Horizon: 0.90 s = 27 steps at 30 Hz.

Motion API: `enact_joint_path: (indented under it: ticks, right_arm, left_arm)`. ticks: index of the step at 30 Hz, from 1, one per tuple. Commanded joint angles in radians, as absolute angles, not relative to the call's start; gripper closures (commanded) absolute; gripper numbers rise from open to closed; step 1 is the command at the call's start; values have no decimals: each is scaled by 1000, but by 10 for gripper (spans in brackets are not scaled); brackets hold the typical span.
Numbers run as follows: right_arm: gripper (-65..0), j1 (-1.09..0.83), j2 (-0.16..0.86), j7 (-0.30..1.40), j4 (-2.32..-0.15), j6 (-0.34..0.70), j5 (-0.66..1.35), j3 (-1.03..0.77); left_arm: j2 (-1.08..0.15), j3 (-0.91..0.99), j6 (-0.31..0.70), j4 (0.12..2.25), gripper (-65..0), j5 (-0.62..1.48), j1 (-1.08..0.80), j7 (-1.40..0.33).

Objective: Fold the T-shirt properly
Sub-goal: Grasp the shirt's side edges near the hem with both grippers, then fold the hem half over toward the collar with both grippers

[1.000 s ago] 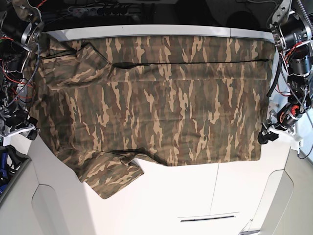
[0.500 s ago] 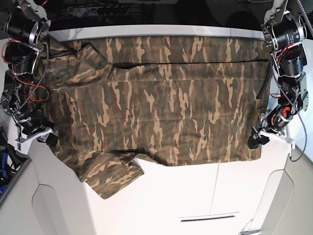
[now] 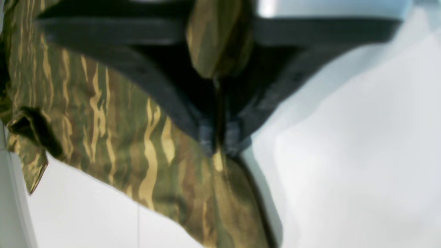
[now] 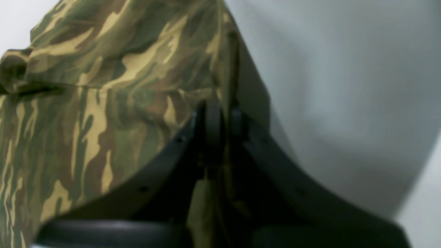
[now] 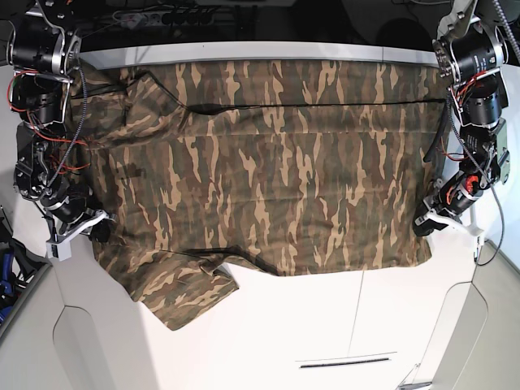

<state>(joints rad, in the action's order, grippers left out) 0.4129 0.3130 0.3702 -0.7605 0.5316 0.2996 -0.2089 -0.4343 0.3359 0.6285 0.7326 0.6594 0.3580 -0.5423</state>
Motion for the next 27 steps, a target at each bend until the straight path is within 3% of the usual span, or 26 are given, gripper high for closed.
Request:
enact_joint_path:
  ticks: [1, 7, 17, 27]
  right_arm:
    - [0, 426, 322, 400, -773, 544, 287, -206]
    - [0, 426, 322, 464, -836, 565, 289, -206]
    - [0, 420, 376, 706, -1039, 566, 459, -207]
    - [0, 342, 440, 786, -1169, 566, 554, -210]
  left_arm:
    - [-450, 338, 632, 744, 0, 669, 383, -535]
    - [-479, 338, 698, 763, 0, 731, 385, -548]
    - [-525, 338, 698, 968, 0, 927, 374, -893]
    - [-561, 341, 698, 1235, 0, 943, 253, -955]
